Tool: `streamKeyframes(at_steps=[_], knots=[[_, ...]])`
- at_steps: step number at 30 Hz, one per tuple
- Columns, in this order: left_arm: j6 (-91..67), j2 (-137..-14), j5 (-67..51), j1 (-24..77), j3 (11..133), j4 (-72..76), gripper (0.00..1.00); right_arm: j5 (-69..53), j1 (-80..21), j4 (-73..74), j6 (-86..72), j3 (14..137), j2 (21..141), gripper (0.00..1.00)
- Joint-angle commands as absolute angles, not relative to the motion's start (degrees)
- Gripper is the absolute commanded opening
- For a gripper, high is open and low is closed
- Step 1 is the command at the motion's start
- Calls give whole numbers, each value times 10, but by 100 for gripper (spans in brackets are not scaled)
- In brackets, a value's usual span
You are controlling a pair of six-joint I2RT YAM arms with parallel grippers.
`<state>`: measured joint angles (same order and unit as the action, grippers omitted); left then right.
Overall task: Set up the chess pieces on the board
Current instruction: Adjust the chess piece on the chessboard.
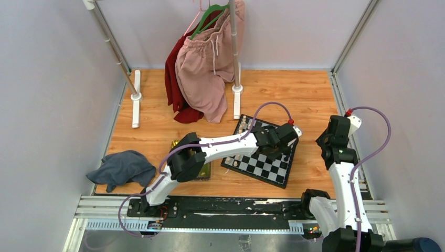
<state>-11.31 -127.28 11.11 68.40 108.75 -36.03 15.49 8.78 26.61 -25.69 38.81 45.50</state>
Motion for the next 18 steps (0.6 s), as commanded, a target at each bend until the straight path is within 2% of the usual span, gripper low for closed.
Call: streamKeyframes(at_steps=[1,6,10,18], knots=[[-110,-1245,127,688,1059,-351,29,155,98,265,-253,388,448,26],[-111,-1254,125,688,1049,-344,9,155,98,265,-251,387,447,26],[-107,-1269,121,688,1062,-344,0,156,97,266,-250,387,446,26],[-104,-1298,105,688,1089,-343,0,157,97,265,-249,383,446,26]])
